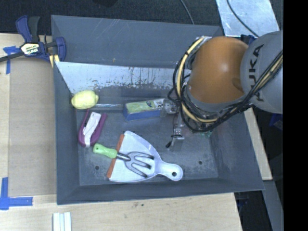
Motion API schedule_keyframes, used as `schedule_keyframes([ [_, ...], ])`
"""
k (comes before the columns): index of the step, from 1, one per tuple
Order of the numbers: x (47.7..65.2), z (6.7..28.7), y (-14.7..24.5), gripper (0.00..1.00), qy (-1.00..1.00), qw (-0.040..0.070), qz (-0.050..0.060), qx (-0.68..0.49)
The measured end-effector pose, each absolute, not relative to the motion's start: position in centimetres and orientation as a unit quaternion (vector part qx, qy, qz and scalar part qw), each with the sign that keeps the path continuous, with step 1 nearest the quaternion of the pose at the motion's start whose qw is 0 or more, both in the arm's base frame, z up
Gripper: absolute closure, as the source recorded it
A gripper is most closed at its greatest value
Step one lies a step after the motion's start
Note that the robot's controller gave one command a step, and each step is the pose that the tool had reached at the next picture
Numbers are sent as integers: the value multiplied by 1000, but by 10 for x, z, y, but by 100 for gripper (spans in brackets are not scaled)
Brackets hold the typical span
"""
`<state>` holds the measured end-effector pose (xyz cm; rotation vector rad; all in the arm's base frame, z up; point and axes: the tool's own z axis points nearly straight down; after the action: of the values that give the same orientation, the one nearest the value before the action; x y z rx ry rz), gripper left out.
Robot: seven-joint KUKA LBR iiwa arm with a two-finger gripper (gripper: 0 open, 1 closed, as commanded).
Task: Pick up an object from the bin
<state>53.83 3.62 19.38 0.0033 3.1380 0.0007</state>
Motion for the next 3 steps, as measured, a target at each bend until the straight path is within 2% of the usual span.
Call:
schedule_keyframes([
  [1, 506, 132, 24, 0, 1000, -1, 0, 3],
  [2, 509, 127, 26, 0, 1000, 5, 0, -27],
  [3, 496, 84, 71, 0, 1000, 3, 1, 5],
])
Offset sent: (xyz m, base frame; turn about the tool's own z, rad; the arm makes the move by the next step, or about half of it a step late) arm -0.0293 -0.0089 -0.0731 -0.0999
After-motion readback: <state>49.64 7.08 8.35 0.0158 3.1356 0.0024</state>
